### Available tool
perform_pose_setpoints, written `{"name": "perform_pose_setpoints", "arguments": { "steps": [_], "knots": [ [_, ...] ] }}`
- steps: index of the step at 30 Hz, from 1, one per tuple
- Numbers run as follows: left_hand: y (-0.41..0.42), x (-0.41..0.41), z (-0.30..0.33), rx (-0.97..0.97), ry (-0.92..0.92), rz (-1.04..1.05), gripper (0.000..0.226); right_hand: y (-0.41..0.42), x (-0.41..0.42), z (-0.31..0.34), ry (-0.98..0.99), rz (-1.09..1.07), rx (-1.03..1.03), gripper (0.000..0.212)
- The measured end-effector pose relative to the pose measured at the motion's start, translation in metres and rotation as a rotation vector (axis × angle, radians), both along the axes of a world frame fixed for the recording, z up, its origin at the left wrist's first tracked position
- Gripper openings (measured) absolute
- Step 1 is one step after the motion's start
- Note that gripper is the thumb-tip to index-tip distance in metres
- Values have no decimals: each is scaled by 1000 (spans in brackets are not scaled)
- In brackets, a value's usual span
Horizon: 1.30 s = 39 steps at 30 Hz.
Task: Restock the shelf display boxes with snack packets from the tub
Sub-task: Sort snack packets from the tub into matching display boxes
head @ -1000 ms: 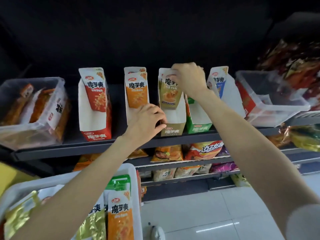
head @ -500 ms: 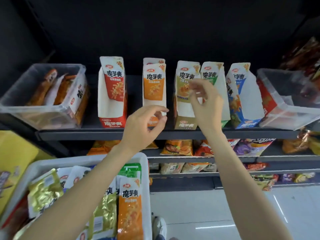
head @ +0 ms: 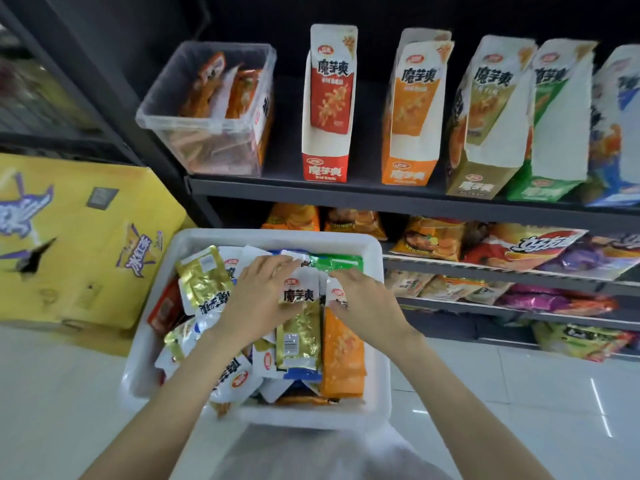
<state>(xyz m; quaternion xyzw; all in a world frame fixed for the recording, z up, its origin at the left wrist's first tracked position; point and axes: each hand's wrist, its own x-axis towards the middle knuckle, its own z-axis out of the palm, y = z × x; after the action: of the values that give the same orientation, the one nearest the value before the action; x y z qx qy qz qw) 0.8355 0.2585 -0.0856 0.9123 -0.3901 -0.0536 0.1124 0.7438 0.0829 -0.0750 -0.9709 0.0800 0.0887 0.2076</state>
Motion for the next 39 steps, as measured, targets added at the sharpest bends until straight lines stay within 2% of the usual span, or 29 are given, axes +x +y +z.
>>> {"name": "perform_pose_setpoints", "arguments": {
  "steps": [2,4,6,8,9,11,13,14,16,17,19,21,22,26,28,30,34,37,39],
  "knots": [
    [4,-4,-5,186,94,27,97,10,3,-9,75,28,-6,64],
    [5,-6,-9,256,99,48,108,20,5,-18,135,52,4,73],
    [3,-4,-10,241,91,62,110,25,5,-26,139,56,-55,72],
    [0,1,-8,206,85,76,102,27,3,-29,108,16,-44,66],
    [-1,3,-6,159,97,96,92,27,2,-28,75,-17,3,62],
    [-3,7,2,-32,208,186,57,29,-2,-23,-27,-99,152,56],
    [-3,10,11,-209,350,294,20,35,-6,-13,-104,-147,311,60],
    [-4,10,16,-280,413,334,10,39,-7,-7,-111,-148,360,66],
    [-9,8,29,-437,548,401,6,48,-10,7,-151,-166,375,73],
    [-12,7,37,-542,630,428,9,50,-11,15,-216,-212,369,69],
    [-21,3,56,-782,818,463,13,47,-8,27,-412,-335,365,47],
    [-30,0,73,-925,952,436,16,36,-6,35,-549,-449,366,25],
    [-33,-1,77,-943,959,402,18,28,-5,38,-575,-512,416,20],
    [-40,0,78,-878,785,342,28,-4,-5,48,-507,-711,935,12],
    [-43,-2,77,-817,831,265,36,-15,-9,51,-516,-739,1019,12],
    [-48,-4,79,-691,833,140,34,-23,-11,53,-553,-739,1028,14],
    [-71,-1,91,-532,657,-60,29,-49,-16,72,-582,-668,881,24],
    [-99,5,103,-543,544,-180,26,-84,-24,98,-580,-554,747,21],
    [-121,11,109,-654,470,-190,25,-109,-29,115,-690,-537,717,18]
  ]
}}
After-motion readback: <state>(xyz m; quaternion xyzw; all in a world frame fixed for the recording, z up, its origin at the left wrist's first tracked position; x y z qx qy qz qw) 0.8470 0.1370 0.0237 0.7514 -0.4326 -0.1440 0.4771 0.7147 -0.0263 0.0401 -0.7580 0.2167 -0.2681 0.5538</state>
